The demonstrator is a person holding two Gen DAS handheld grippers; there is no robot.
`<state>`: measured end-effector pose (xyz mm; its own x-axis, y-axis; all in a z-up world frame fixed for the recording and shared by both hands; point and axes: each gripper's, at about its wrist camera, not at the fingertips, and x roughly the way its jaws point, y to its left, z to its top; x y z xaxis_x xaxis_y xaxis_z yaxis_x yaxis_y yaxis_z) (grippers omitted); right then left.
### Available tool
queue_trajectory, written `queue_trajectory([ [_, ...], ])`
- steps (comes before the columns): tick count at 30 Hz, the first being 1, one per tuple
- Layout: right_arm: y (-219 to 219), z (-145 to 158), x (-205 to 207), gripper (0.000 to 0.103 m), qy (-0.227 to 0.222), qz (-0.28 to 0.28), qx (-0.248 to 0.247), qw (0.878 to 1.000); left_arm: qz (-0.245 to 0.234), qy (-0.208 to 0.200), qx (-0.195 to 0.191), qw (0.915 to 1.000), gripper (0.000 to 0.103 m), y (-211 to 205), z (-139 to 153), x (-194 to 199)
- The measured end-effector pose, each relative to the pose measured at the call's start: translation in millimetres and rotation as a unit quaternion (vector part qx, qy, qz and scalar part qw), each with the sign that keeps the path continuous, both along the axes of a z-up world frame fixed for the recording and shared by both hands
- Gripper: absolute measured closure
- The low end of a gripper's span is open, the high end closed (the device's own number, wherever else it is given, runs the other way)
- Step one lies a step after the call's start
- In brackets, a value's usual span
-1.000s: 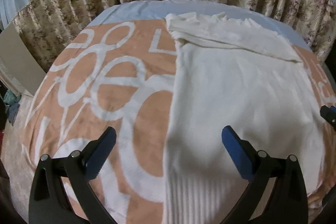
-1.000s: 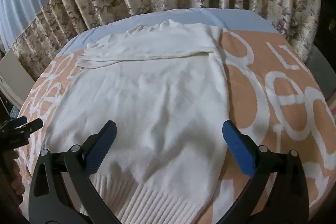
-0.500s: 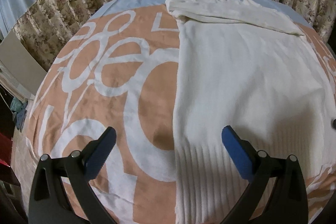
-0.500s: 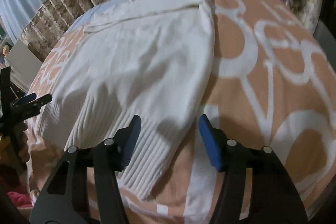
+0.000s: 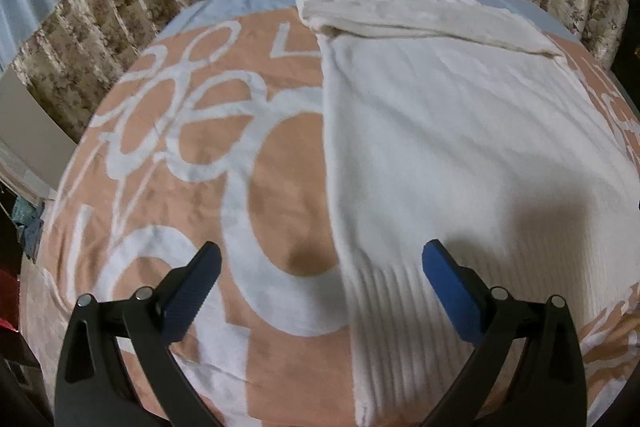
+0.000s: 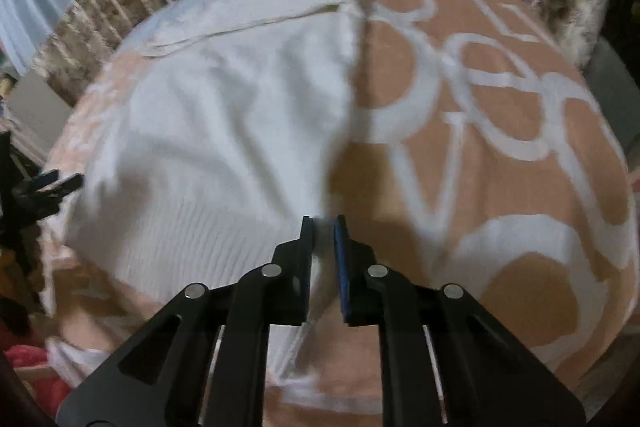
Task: Fold small clothes
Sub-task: 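Grasp the ribbed hem with the right tool while the left tool grasps the hem too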
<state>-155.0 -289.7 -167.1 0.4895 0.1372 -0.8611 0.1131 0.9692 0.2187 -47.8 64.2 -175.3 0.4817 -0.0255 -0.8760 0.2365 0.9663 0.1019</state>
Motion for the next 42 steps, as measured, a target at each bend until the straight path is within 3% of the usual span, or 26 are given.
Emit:
queue_trajectory([
  [1,-5.3,-0.6,-3.5,0.064,-0.004,-0.009,0.011,1.000,-0.002,0.007,-0.004,1.0000,0.002,-0.9,-2.1,-0.7],
  [4,-13.4,2.3,-12.5,0.062,-0.019,-0.029,0.033,0.999,-0.011,0.029,-0.019,0.9993,0.002,-1.5,-7.3,-5.9],
  [7,-7.9,3.4,-15.6,0.058,-0.024,-0.015,0.028,0.999,-0.025,0.059,-0.040,0.9971,0.002,-3.9,-13.7,-15.0],
  [19,18.5,-8.4,-20.4,0.058,0.010,0.027,0.035,0.999,-0.063,0.082,-0.026,0.9943,0.003,-22.6,-18.3,-27.7],
  [26,28.5,-10.9,-17.8,0.059,0.016,0.048,0.014,0.999,-0.098,0.086,-0.024,0.9913,0.022,-32.0,-19.8,-30.1],
  [33,41.3,-9.3,-11.6,0.089,-0.003,0.061,-0.022,0.998,-0.106,0.053,-0.042,0.9920,0.065,-35.5,-15.5,-30.2],
  [39,50.0,-4.1,-13.7,0.094,-0.034,0.056,-0.045,0.997,-0.082,0.038,-0.057,0.9943,0.083,-31.6,-12.6,-31.1],
  [42,50.6,2.6,-14.2,0.095,-0.052,0.051,-0.044,0.996,-0.077,0.035,-0.063,0.9944,0.086,-31.6,-11.0,-28.5],
])
